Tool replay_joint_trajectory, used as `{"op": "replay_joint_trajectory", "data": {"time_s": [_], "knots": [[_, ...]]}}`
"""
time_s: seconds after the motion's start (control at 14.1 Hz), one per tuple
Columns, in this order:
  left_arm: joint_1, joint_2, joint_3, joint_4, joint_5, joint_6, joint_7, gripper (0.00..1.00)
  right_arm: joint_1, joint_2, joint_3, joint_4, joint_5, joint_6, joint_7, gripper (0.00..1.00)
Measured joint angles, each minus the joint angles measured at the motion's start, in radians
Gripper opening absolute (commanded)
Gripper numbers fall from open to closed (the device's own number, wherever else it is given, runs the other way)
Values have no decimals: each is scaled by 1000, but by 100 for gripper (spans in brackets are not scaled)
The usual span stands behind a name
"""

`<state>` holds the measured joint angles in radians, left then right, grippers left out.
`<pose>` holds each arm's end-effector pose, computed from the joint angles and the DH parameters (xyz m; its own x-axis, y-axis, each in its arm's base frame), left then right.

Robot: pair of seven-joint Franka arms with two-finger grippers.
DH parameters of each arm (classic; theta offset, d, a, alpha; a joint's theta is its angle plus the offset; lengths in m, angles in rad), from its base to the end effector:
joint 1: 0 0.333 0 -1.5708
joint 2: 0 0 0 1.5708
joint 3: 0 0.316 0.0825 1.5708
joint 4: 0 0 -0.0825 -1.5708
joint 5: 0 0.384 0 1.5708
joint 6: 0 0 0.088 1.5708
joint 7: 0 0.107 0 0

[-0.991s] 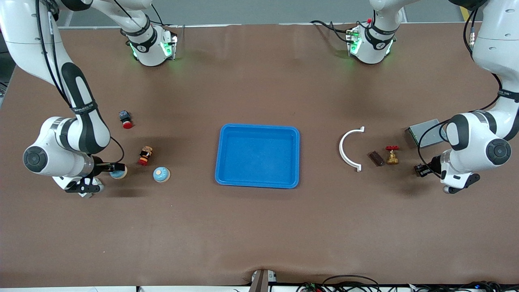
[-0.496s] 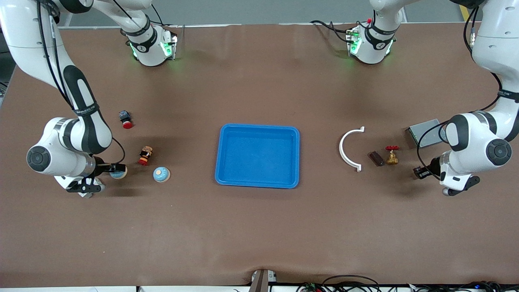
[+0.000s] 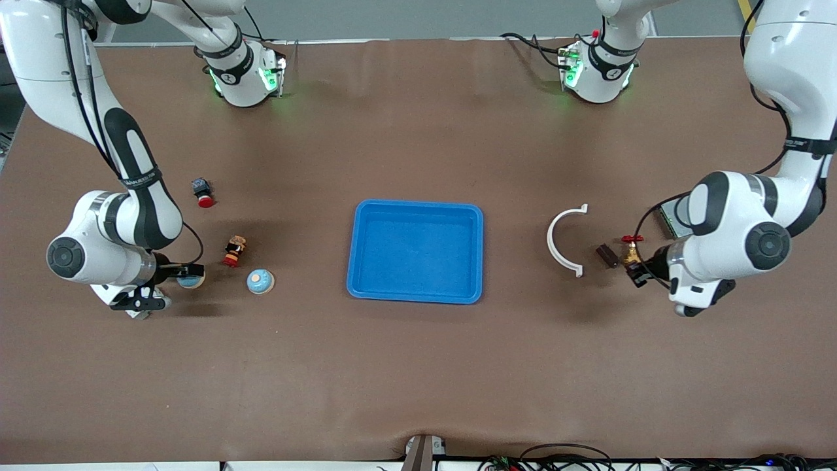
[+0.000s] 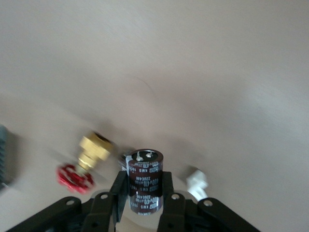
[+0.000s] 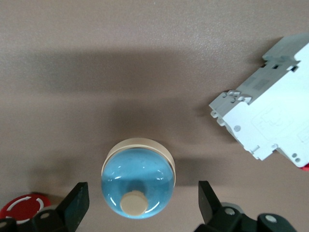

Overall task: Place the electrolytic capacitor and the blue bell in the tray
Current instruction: 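Lift the capacitor with the left gripper while the right gripper grasps the bell, then place the capacitor in the tray while the right gripper carries the bell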

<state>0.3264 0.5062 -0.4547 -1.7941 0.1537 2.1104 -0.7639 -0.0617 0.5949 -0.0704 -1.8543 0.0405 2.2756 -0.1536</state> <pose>0.6339 -0.0533 0.2813 0.8235 0.5446 -0.1592 0.5486 -0.8358 -0.0214 0.6174 -0.0793 0.1858 0.9853 0.0023 -0.1708 0.0002 -0.9999 -0.0128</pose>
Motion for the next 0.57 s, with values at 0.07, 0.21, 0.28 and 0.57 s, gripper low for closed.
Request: {"op": "replay_joint_trajectory", "data": {"time_s": [0.07, 0.21, 0.28, 0.57], "knots": [[-11, 0, -19, 0, 0, -1, -49, 0, 0, 3, 0, 0, 0, 2, 0, 100], [-52, 0, -46, 1, 0, -1, -156, 0, 0, 7, 0, 0, 0, 5, -1, 100], [-87, 0, -52, 5, 0, 0, -220, 0, 0, 9, 0, 0, 0, 6, -1, 100], [-257, 23, -54, 65, 0, 0, -454, 0, 0, 14, 1, 0, 0, 7, -3, 60]]}}
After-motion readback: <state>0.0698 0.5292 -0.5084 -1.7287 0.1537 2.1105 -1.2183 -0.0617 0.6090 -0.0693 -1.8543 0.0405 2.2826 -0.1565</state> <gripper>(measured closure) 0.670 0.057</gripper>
